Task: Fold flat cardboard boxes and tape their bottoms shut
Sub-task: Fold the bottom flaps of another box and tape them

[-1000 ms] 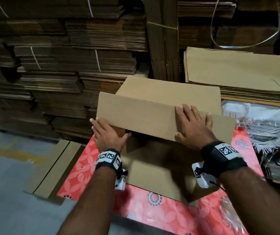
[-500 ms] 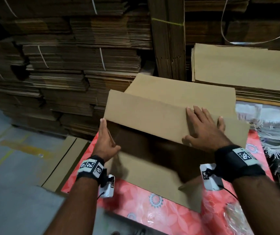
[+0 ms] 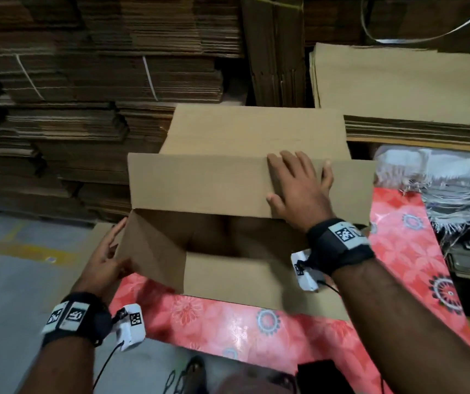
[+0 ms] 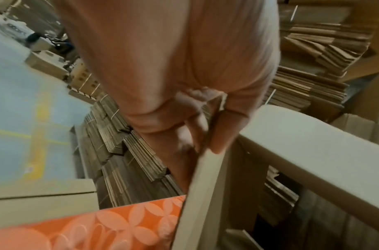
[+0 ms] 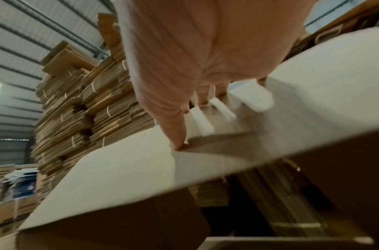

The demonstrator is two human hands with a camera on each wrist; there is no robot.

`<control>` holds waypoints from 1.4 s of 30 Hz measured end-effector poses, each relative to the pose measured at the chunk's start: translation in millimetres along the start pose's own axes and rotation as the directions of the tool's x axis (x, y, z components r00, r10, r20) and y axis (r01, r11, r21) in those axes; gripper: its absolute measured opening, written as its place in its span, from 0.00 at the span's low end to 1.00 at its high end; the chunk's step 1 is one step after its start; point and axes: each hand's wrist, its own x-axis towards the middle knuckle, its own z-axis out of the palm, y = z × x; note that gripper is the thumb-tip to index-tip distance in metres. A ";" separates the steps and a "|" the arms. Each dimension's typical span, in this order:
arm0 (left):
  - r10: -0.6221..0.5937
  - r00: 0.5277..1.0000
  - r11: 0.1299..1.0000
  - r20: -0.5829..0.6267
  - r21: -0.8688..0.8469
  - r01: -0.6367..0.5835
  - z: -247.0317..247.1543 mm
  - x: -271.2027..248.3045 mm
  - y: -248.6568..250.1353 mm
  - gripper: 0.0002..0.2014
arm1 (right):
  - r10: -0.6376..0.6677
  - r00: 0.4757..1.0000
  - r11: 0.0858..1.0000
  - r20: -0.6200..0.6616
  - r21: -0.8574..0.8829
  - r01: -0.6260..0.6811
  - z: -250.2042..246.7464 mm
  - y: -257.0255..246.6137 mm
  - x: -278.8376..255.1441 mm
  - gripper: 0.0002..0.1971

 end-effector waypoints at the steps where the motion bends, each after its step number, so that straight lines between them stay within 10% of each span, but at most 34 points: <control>1: -0.003 0.999 1.000 -0.034 0.025 0.004 -8.8 3.9 -4.6 0.40 | -0.015 1.000 1.000 -0.003 -0.005 0.015 8.2 -13.1 1.5 0.41; 5: 0.196 0.969 0.765 -0.153 0.642 -0.053 -30.3 24.5 11.3 0.51 | -0.017 0.999 0.999 0.044 -0.027 0.018 29.3 -47.9 15.0 0.42; 8: 0.541 0.835 0.432 0.100 0.819 -0.378 2.2 37.6 75.8 0.57 | 0.003 0.998 0.999 0.056 -0.037 -0.001 36.9 -61.5 16.2 0.42; 13: 0.247 0.846 0.101 0.472 0.856 -0.507 82.0 70.2 109.7 0.63 | 0.009 0.998 0.999 0.067 -0.051 -0.006 33.2 -70.2 9.2 0.49; 17: 0.250 0.866 0.125 0.433 0.873 -0.472 87.7 85.9 107.5 0.65 | 0.169 0.984 0.979 0.063 -0.125 -0.161 35.0 -55.8 -24.8 0.63; 22: 0.243 0.854 0.099 0.461 0.864 -0.494 77.5 110.2 91.9 0.68 | 0.546 0.827 0.834 0.136 0.010 -0.552 42.9 -6.6 -79.2 0.64; 27: 0.098 0.915 0.186 0.391 0.896 -0.403 55.2 123.1 55.4 0.57 | 0.331 0.691 0.863 0.642 0.090 -0.497 58.7 26.3 -120.0 0.42; 37: -0.265 0.874 0.036 0.407 0.910 -0.413 71.3 63.7 -47.8 0.33 | 0.125 0.813 0.885 0.569 0.307 -0.351 107.2 1.1 -128.2 0.47; 42: -0.425 0.799 0.116 0.426 0.901 -0.419 58.1 39.6 -113.6 0.47 | 0.056 0.672 0.976 0.738 0.101 -0.191 177.0 -30.4 -154.0 0.43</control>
